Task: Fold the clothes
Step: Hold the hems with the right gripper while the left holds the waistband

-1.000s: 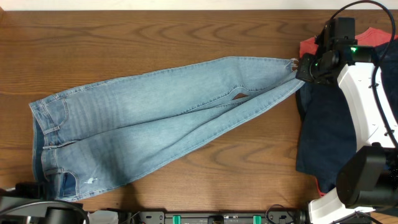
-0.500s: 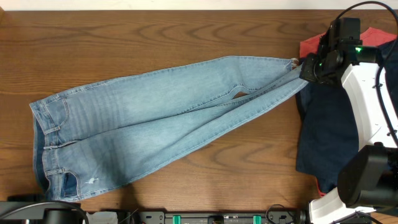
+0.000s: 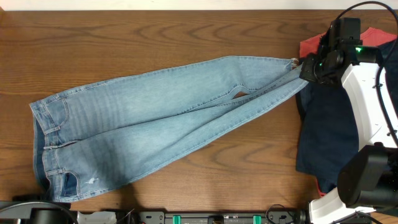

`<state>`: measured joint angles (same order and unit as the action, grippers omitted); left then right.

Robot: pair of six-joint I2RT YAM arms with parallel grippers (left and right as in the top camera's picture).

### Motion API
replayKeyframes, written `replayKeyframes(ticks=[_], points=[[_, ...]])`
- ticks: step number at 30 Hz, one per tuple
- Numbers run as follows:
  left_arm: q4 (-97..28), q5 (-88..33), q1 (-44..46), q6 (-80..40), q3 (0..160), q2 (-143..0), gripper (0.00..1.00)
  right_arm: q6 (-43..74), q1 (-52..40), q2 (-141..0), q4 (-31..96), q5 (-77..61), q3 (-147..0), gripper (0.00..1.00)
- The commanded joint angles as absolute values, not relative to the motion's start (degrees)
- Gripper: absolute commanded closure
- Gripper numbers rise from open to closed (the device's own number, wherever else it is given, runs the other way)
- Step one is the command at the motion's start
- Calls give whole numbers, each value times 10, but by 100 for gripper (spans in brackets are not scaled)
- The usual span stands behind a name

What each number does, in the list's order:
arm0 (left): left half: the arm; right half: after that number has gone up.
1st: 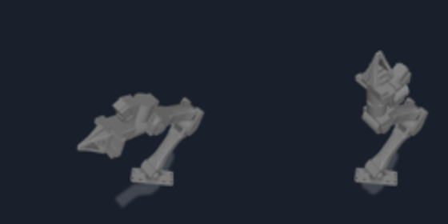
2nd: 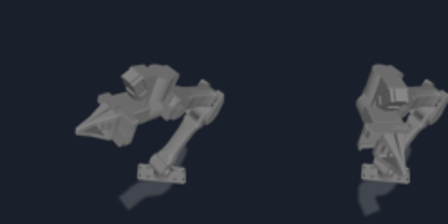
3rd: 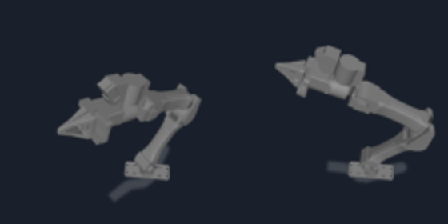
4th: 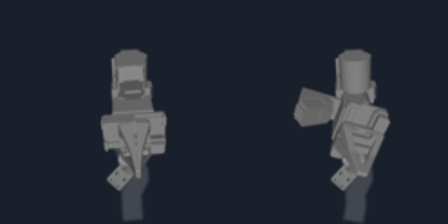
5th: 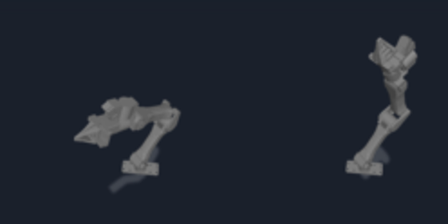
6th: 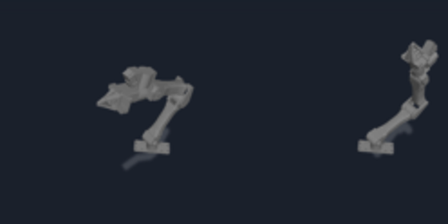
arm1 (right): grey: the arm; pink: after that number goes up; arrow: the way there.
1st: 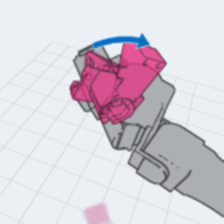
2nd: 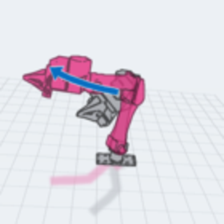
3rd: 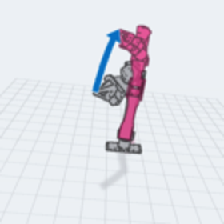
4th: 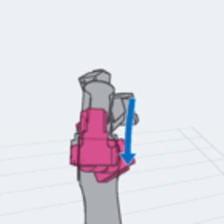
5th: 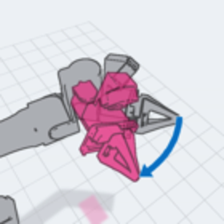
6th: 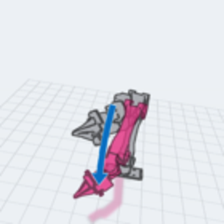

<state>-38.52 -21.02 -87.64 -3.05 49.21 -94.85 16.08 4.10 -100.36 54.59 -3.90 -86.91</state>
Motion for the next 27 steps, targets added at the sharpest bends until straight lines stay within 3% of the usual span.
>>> replayKeyframes(ticks=[1,8,13,27], points=[[-373,-210,-873,-44,485,-959,52,158,50,-1000,544,-28,-873,99],[-361,-220,-858,-48,473,-987,56,158,50,-1000,544,-28,-873,99],[-365,-226,-852,-49,473,-987,46,158,50,-1000,544,-28,-873,99],[-428,-263,-859,-31,498,-954,50,158,50,-1000,540,-29,-873,99]])
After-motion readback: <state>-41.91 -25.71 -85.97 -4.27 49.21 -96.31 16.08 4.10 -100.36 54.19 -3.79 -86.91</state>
